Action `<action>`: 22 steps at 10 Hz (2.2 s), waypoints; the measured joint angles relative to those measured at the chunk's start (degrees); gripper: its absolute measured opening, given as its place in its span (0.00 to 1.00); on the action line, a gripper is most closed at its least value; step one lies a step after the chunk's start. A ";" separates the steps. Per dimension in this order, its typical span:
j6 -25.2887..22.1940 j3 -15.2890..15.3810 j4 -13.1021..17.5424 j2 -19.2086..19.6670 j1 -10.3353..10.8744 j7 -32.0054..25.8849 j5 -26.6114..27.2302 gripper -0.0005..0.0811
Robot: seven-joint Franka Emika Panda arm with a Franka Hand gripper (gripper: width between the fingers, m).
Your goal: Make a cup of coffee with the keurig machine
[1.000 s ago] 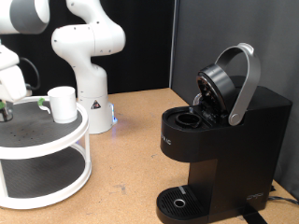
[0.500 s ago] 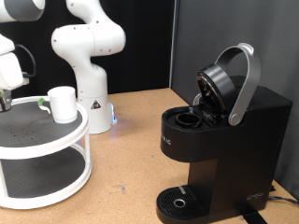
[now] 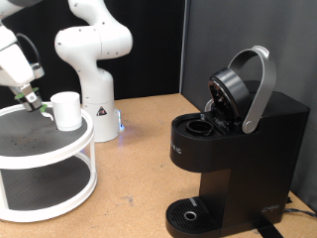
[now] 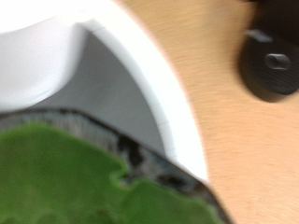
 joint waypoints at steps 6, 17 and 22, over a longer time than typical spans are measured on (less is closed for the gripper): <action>1.29 3.57 0.39 0.36 0.78 10.97 7.48 0.60; 2.47 5.62 7.10 7.09 12.91 23.81 28.16 0.60; -8.74 5.06 11.66 8.74 15.78 28.68 33.31 0.60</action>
